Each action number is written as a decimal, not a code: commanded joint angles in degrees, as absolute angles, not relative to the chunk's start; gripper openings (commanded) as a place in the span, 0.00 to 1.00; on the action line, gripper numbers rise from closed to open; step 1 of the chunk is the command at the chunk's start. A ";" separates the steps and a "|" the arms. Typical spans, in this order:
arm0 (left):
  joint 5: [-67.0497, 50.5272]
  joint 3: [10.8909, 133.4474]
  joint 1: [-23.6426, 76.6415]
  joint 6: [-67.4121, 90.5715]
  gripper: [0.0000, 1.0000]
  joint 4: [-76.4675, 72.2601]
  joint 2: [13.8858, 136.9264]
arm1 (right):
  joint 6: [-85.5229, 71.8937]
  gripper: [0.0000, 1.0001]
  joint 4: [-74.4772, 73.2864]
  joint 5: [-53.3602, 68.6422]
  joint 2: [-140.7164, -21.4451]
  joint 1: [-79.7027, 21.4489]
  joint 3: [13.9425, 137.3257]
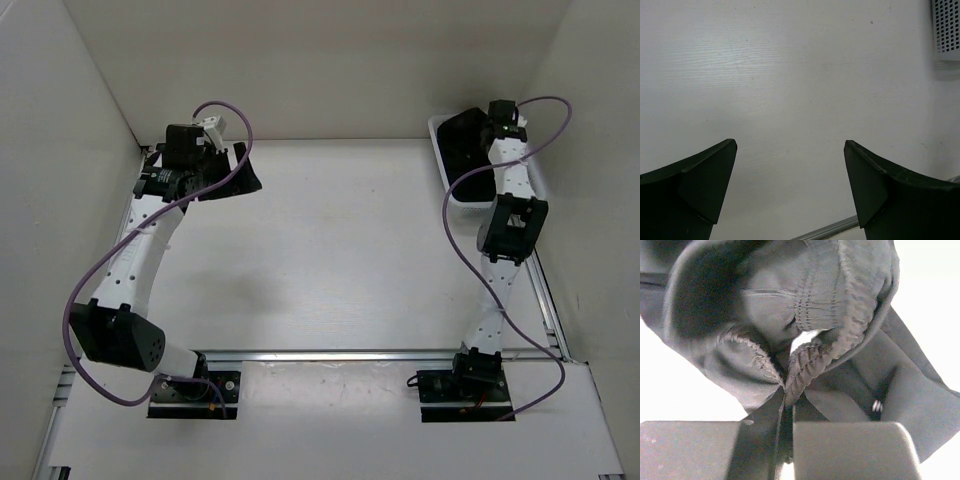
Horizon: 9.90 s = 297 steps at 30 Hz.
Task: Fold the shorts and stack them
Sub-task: Grab the shorts from the pile, then move the shorts to the center of the board, then flatten the shorts out
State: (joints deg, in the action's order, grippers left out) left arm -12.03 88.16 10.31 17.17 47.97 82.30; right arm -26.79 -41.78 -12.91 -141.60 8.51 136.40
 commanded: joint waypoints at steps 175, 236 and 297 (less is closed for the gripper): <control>-4.75 48.16 23.47 49.57 0.49 40.17 91.14 | -43.68 0.67 -29.01 9.05 -64.85 -1.93 33.31; -5.61 44.57 6.50 46.23 0.74 50.28 70.39 | -55.20 0.75 -35.25 7.73 -49.65 -15.21 28.39; 2.83 90.32 8.34 35.87 0.85 57.57 93.01 | -34.54 0.72 -39.38 -20.65 -90.47 -18.99 76.15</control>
